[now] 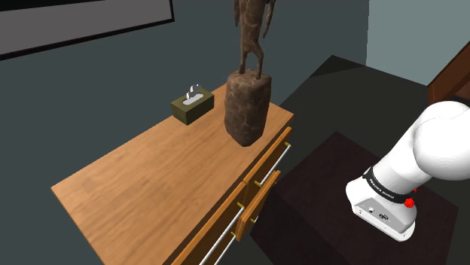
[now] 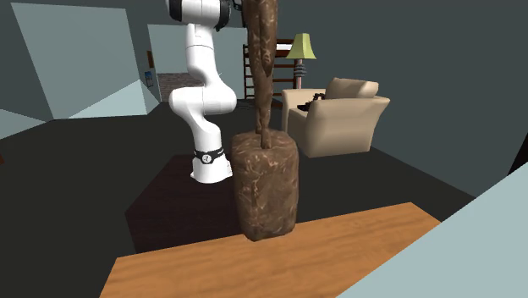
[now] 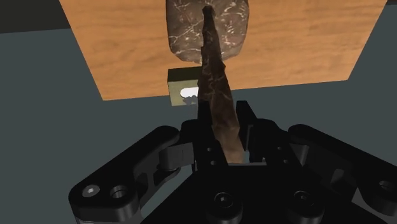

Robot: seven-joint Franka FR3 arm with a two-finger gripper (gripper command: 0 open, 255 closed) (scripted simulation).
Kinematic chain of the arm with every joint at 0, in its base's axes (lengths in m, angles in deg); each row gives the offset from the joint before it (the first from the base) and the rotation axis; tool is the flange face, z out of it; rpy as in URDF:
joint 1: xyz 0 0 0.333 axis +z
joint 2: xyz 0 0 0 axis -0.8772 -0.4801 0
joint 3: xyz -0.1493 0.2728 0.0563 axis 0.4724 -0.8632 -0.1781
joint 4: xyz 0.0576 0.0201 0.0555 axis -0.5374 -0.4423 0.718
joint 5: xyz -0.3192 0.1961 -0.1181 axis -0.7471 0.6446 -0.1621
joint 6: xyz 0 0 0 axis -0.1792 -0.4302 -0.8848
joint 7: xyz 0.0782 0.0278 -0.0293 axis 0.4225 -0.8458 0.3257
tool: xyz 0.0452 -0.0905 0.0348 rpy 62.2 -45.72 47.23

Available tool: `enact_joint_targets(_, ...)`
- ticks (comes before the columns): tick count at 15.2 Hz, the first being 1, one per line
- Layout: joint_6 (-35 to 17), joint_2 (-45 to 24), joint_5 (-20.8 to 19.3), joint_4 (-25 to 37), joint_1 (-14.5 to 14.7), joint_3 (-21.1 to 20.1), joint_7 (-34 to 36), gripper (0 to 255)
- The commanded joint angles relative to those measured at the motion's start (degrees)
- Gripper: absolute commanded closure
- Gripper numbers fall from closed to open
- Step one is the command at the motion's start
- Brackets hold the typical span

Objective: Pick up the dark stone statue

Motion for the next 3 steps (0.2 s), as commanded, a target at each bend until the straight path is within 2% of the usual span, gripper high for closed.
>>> enact_joint_targets(1, 1.65, -0.52, -0.13, 2.48, -0.02, -0.11, 0.27, 255)
enact_joint_targets(3, 1.76, -0.57, -0.13, 2.64, -0.02, -0.11, 0.27, 255)
